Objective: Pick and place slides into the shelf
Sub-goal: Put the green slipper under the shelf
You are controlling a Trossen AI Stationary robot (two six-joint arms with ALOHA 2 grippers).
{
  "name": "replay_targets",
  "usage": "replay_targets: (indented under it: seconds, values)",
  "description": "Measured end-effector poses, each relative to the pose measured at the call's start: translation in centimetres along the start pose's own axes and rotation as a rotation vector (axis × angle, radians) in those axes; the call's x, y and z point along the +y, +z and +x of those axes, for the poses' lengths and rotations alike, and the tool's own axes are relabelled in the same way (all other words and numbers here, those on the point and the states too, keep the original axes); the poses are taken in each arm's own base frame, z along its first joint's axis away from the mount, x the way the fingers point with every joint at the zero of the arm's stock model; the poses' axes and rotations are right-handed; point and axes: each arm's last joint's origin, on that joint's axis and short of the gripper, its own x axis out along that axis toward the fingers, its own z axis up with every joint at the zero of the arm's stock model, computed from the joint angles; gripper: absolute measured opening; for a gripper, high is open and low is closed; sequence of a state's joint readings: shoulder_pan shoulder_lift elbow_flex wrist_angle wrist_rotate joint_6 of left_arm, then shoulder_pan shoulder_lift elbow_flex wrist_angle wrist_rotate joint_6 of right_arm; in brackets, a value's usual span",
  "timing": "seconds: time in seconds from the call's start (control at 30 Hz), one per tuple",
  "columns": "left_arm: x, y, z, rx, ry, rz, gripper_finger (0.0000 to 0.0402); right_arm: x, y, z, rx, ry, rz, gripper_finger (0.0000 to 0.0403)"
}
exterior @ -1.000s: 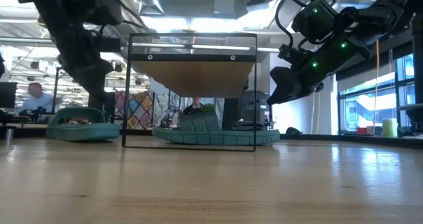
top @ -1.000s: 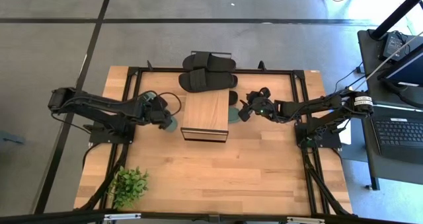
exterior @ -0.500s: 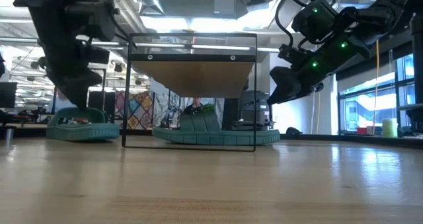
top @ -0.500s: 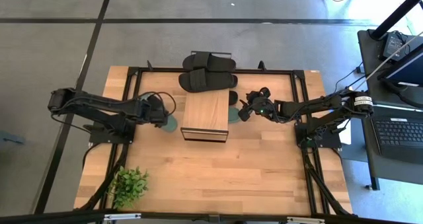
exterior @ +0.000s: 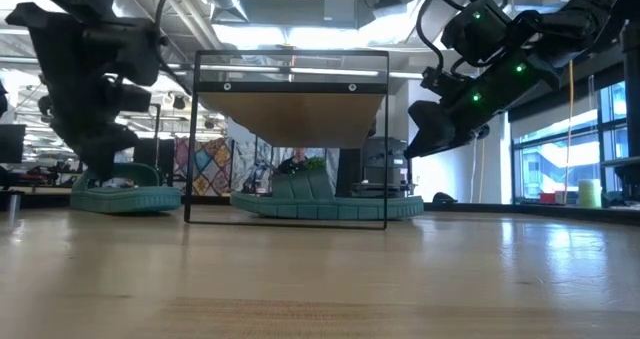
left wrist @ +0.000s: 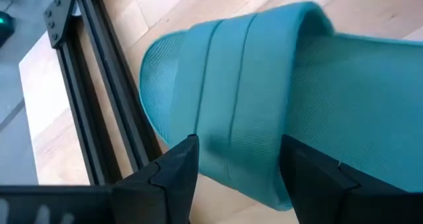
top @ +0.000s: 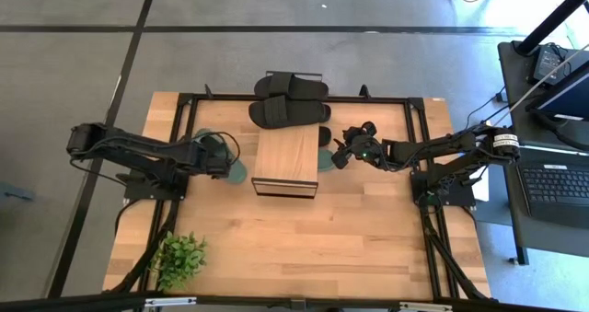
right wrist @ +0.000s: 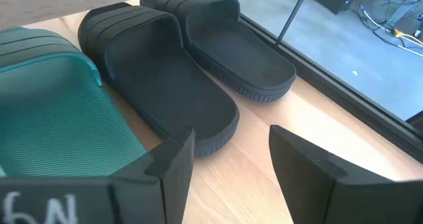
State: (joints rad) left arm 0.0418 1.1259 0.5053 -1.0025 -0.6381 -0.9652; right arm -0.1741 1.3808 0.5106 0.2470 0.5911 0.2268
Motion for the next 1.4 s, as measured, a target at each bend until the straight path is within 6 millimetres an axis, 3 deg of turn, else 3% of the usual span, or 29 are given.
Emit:
replay_targets:
  seconds: [0.83, 1.0, 1.4]
  values:
    - [-0.26, 0.02, 0.13, -0.004, -0.027, -0.038, 0.019, 0.0, -0.01, 0.0, 0.001, 0.0, -0.001, 0.0196]
    - [-0.16, -0.02, 0.13, -0.006, -0.015, -0.032, 0.0155, 0.0, -0.01, 0.0, 0.001, 0.0, -0.001, 0.0196]
    - [-0.1, 0.01, 0.13, -0.022, -0.001, -0.038, 0.0027, 0.0, -0.01, 0.0, 0.001, 0.0, -0.001, 0.0196]
